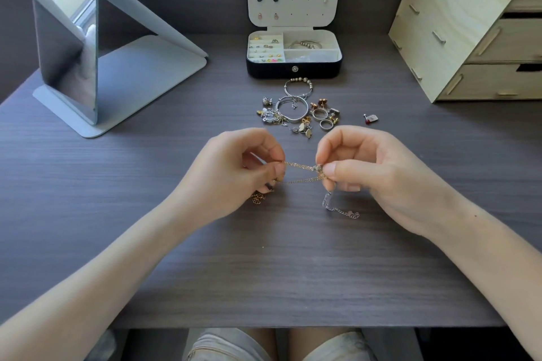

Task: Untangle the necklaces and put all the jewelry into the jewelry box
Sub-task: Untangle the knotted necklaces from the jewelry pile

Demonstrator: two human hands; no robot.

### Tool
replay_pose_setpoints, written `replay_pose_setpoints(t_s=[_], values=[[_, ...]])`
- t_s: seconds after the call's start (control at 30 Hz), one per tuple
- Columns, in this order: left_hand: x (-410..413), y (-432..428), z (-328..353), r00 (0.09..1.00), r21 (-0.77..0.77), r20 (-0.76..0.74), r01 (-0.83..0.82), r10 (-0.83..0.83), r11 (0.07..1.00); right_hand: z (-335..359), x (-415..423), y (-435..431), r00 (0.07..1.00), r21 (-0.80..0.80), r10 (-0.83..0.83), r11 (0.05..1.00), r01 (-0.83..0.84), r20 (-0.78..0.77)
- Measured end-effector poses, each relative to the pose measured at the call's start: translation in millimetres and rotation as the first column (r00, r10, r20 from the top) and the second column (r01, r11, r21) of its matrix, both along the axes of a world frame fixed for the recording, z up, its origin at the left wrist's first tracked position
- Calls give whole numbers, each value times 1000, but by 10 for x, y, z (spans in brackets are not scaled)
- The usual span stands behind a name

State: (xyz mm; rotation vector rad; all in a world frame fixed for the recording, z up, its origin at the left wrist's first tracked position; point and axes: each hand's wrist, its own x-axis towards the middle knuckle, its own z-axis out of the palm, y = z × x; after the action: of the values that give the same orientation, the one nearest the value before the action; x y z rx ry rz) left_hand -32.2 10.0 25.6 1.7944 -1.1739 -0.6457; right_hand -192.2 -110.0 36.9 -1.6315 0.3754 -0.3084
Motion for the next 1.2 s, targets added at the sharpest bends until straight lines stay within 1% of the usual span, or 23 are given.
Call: replay_pose_setpoints(t_s=[0.07,0.13,0.2,0.3,0.4,0.47,0.5,0.57,0.7,0.83,0.9,1.0,1.13,1.2], values=[[-10,-4,-6,1000,8,-5,8,-8,1000,1,2,-10,1000,48,-1,999,0,9],[-18,-7,-13,1000,11,3,20,-20,1000,-4,5,-16,1000,32,1,999,-1,14],[-10,-6,-25,1000,9,3,30,-30,1000,-19,4,-18,1000,-88,-4,996,4,6],[28,-10,-60,997,-2,-71,20,-20,1000,-58,-4,5,998,-307,-45,951,30,-42],[46,-22,-77,993,-27,-116,-19,15,999,-115,-6,50,996,-528,-70,849,29,-58],[44,-29,-72,993,-32,-114,-29,25,999,-150,-7,71,994,-688,-85,726,18,-64],[44,-31,-73,994,-28,-104,-30,27,999,-160,-7,78,993,-740,-93,673,12,-69],[41,-29,-67,998,-20,-66,-21,20,1000,-165,-6,93,990,-800,-122,600,14,-73],[25,-17,-43,1000,-9,-28,-5,5,1000,-188,6,108,979,-884,-201,463,63,-36],[4,-15,-38,1000,-45,1,-15,15,999,-206,45,119,978,-935,-208,349,69,-6],[-4,-13,-34,1000,-61,-1,-19,19,998,-213,63,124,980,-943,-198,325,74,9],[2,-5,-8,999,-82,-54,-11,7,997,-218,94,140,983,-947,-184,312,83,25],[13,8,42,975,-98,-223,-25,3,995,-259,121,154,985,-956,-172,291,41,-10],[17,12,50,960,-92,-281,-42,14,995,-275,124,155,986,-957,-162,290,20,-28]])
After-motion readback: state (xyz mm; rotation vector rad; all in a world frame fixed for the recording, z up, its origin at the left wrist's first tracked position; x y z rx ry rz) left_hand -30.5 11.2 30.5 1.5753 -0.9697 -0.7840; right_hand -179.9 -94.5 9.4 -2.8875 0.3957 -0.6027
